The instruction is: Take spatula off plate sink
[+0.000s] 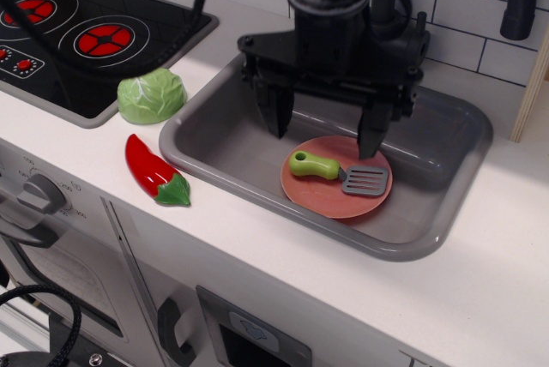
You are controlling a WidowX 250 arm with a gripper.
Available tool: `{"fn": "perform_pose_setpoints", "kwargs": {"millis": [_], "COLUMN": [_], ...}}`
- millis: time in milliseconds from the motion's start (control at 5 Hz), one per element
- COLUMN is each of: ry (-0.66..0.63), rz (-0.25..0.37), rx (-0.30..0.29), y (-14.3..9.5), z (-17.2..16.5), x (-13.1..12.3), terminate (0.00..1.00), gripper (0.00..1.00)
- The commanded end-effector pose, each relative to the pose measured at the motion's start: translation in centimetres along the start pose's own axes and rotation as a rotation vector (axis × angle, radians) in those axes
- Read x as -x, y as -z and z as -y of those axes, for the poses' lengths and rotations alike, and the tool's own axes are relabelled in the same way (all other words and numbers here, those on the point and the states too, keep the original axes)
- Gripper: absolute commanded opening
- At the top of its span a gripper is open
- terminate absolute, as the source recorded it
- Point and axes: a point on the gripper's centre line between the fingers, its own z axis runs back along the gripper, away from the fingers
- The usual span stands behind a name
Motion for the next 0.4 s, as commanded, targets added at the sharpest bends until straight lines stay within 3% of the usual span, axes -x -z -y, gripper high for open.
{"fn": "perform_pose_setpoints", "kwargs": {"millis": [0,200], "ry": [0.388,0.637], "rz": [-0.077,-0.072], "rx": [0.028,0.053], "y": [2.7,4.6], "z": [-4.5,-4.8], "x": [-3.0,-4.6], "terminate": [0.0,0.0], "gripper": [1.0,1.0]}}
